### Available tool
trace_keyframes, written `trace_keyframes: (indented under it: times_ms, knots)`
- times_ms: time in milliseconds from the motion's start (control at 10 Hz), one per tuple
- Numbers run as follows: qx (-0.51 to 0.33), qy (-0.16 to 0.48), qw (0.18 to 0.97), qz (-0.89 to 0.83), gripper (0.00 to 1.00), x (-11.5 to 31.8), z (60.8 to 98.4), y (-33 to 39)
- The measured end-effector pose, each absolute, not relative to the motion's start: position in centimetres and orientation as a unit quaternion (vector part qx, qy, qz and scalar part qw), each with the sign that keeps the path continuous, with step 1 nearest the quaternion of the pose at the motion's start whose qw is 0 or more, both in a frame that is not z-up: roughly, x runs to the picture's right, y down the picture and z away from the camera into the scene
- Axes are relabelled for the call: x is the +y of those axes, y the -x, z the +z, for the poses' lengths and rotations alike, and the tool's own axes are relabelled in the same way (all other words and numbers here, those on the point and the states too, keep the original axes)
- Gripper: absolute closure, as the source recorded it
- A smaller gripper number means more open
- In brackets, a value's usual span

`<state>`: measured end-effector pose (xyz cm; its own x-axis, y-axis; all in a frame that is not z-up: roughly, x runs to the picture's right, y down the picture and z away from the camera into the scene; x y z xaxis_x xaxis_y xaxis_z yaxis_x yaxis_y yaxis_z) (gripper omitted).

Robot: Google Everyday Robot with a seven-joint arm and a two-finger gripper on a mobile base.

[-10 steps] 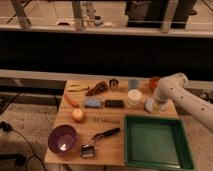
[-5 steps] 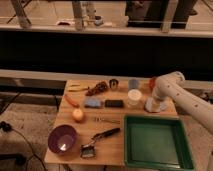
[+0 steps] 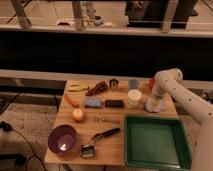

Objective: Place towel in table surface

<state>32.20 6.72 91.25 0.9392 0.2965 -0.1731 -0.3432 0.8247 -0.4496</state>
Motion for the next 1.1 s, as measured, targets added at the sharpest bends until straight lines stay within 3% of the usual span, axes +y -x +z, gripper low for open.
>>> trace_keyframes:
  times_ms: [1100]
  knots:
    - [0.060,0.300,0.926,0.220,0.20,8.3,92.7,-35.1]
